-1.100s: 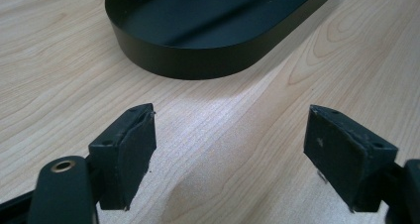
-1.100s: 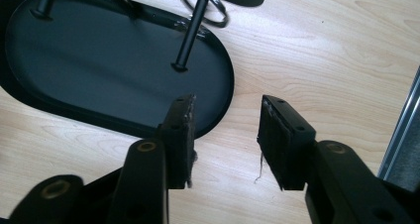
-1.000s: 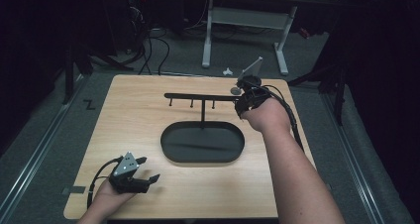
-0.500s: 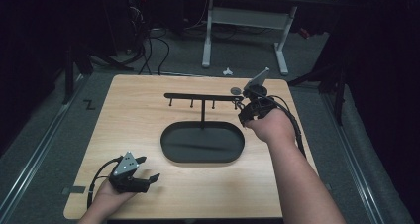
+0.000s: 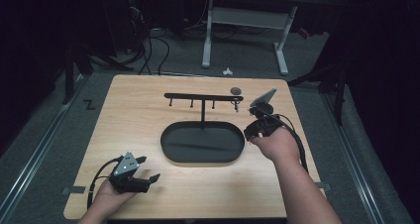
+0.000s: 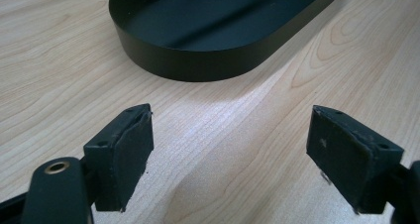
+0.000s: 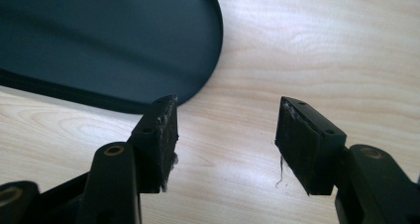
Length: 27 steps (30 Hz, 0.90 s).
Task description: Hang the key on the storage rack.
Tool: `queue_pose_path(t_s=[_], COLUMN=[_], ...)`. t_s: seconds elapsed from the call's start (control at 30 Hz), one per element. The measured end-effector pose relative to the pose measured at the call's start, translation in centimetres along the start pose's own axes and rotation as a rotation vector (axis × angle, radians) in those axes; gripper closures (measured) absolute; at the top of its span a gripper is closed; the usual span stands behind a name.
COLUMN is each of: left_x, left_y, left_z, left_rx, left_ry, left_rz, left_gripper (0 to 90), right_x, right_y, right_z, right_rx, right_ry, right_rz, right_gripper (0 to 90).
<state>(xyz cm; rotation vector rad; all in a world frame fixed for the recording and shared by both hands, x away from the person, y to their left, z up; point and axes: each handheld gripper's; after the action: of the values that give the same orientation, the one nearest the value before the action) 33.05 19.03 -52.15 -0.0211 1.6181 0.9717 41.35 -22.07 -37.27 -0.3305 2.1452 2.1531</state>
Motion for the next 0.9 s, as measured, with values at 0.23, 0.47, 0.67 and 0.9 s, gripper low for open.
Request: queue_pose_path(t_s=[0.23,0.47,0.67,0.9], left_x=[0.0,0.0,0.0,0.1], left_y=[0.0,0.0,-0.1,-0.1], left_z=[0.0,0.0,0.0,0.0], left_rx=[0.0,-0.001,0.0,-0.002], left_ry=[0.001,-0.003,-0.001,0.0], left_rz=[0.002,0.006,0.01,0.01], left_gripper=[18.9,18.9,18.9,18.9], right_x=[2.3,4.8,7.3,11.1], right_y=[-2.7,-5.6,-7.7,-9.4], right_z=[-1.4,-2.7,-3.4,-3.4], right_rx=[0.001,-0.012,-0.024,-0.035], right_ry=[-0.018,-0.05,-0.076,-0.087], right_rz=[0.011,-0.008,-0.075,-0.243], right_gripper=[41.9,42.0,42.6,42.6])
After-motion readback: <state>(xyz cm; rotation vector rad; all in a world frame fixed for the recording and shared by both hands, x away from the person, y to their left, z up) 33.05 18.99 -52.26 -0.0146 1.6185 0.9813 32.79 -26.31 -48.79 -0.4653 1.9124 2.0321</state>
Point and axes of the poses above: each handheld gripper's, and its own axes: y roughly backward along the jaws, x roughly out of its underside, z roughly to its left, and after that the axes turned 4 degrees about -y, right-handed
